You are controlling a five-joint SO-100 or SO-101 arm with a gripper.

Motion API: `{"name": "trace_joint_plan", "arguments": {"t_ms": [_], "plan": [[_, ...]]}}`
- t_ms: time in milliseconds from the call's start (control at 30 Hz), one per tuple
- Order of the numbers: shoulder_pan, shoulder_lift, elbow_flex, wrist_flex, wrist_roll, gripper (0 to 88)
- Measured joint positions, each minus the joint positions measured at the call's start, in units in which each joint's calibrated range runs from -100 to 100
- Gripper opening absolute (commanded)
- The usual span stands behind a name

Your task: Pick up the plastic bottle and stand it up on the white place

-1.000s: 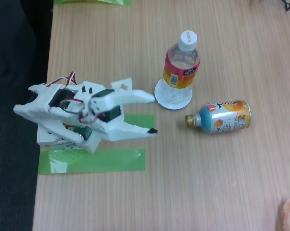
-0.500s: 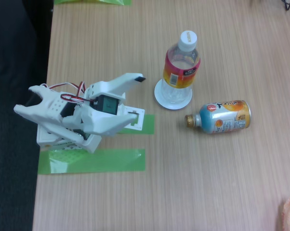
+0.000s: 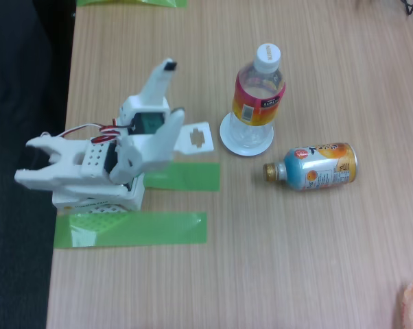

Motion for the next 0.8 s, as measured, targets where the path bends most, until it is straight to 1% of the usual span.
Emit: {"name": "trace_joint_plan", "arguments": {"t_ms": [167,367,467,633,800], "plan": [[-5.3,-0.1,2.3,-9.0,0.0,23.0],[-5.4,-0.1,4.9,-24.3,0.0,9.1],[-5.4,-0.1,5.9,-32.2,0.0,4.6],[-5.4,-0.1,6.6,-44.0,0.0,3.4],[-6.1,-0.1,6.6,-51.8,0.0,3.4]]}}
